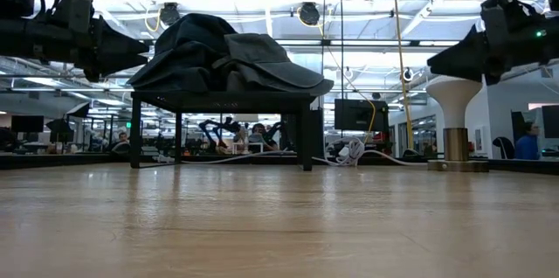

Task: Pick & Place hat
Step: Return to Home Position

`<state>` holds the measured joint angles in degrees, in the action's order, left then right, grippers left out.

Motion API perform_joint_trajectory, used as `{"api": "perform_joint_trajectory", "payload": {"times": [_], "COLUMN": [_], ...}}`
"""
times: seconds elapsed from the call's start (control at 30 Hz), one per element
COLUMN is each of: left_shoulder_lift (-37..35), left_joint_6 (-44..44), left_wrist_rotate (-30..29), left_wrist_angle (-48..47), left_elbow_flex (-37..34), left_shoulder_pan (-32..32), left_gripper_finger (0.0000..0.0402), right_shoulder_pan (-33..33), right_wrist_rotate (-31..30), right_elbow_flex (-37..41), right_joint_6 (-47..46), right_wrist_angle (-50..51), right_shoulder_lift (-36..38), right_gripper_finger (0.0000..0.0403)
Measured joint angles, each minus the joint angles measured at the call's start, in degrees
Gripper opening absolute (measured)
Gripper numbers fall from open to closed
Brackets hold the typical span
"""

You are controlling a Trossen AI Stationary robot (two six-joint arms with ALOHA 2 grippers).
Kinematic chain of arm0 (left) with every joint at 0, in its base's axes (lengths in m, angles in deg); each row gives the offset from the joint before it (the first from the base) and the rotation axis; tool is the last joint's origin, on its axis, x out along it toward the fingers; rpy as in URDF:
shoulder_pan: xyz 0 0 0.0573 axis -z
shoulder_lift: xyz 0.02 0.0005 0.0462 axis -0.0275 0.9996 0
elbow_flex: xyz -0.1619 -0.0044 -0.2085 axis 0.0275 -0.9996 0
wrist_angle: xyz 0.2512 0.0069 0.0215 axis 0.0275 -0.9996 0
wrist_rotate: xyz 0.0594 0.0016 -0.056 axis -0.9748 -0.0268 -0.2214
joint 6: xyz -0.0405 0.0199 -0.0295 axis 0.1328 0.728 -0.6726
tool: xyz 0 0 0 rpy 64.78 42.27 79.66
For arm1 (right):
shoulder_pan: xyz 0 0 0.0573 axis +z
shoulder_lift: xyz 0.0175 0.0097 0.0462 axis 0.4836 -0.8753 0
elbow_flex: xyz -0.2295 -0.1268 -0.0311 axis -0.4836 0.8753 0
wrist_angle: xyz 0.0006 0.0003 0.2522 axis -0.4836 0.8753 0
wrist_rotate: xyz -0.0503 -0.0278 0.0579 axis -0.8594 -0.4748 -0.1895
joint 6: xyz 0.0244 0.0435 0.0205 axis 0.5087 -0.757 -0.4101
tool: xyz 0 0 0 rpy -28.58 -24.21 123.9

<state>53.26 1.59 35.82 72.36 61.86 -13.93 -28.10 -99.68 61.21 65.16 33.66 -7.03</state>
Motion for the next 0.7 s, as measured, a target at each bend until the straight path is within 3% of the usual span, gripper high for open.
{"api": "perform_joint_trajectory", "payload": {"times": [0.7], "left_shoulder_lift": [0.0], "left_joint_6": [0.0], "left_wrist_rotate": [0.03], "left_wrist_angle": [0.2], "left_elbow_flex": [0.02], "left_shoulder_pan": [0.0], "left_gripper_finger": [0.0218], "right_shoulder_pan": [0.0], "right_wrist_rotate": [-0.02], "right_elbow_flex": [0.05], "right_joint_6": [-0.02], "right_wrist_angle": [-3.96], "right_shoulder_lift": [-0.02], "right_gripper_finger": [0.0187]}}
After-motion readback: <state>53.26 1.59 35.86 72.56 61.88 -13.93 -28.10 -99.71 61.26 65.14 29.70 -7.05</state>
